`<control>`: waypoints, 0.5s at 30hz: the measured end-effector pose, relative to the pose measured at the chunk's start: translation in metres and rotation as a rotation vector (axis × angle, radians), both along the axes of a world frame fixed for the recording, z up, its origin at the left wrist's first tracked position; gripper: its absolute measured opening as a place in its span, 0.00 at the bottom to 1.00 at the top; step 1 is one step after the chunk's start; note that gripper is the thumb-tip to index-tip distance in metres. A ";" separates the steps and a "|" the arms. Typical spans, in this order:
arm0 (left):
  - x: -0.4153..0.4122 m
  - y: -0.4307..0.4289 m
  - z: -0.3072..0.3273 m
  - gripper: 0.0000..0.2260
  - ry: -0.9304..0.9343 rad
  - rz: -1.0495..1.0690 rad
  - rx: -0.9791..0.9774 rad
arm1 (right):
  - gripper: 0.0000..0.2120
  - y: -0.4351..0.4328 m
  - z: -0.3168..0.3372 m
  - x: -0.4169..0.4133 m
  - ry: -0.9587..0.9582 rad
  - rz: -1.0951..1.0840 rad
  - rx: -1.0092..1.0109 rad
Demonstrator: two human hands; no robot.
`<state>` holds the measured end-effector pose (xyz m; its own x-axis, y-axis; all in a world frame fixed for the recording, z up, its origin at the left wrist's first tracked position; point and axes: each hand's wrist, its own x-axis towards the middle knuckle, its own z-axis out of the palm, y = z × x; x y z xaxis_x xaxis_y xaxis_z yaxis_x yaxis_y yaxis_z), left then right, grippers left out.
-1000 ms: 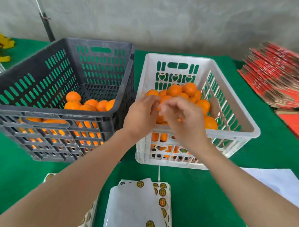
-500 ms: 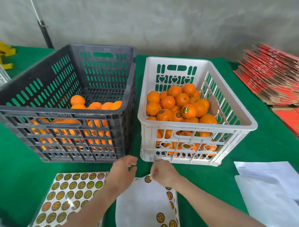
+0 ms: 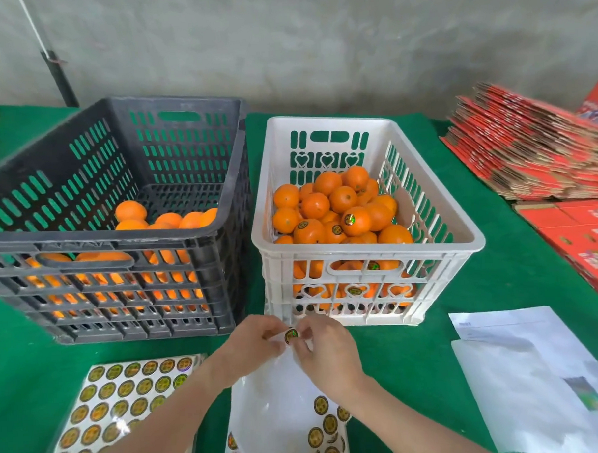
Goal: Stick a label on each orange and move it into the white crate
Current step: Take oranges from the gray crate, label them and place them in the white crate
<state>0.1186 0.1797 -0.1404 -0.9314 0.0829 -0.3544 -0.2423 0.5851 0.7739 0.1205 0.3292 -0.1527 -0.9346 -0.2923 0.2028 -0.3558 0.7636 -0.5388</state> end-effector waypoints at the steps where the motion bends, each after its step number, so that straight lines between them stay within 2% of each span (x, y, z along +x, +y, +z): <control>1: 0.000 0.001 0.000 0.10 -0.012 -0.003 0.010 | 0.06 0.000 0.000 0.000 -0.011 -0.017 -0.015; 5: -0.001 -0.001 0.000 0.10 -0.044 -0.005 -0.006 | 0.06 0.000 -0.001 0.001 -0.082 -0.034 -0.057; 10: -0.002 -0.003 0.004 0.16 -0.069 -0.011 0.048 | 0.05 0.002 -0.003 0.001 -0.072 -0.053 -0.091; 15: -0.002 0.000 0.003 0.14 -0.104 -0.010 0.024 | 0.05 0.008 -0.002 0.014 0.067 0.075 -0.188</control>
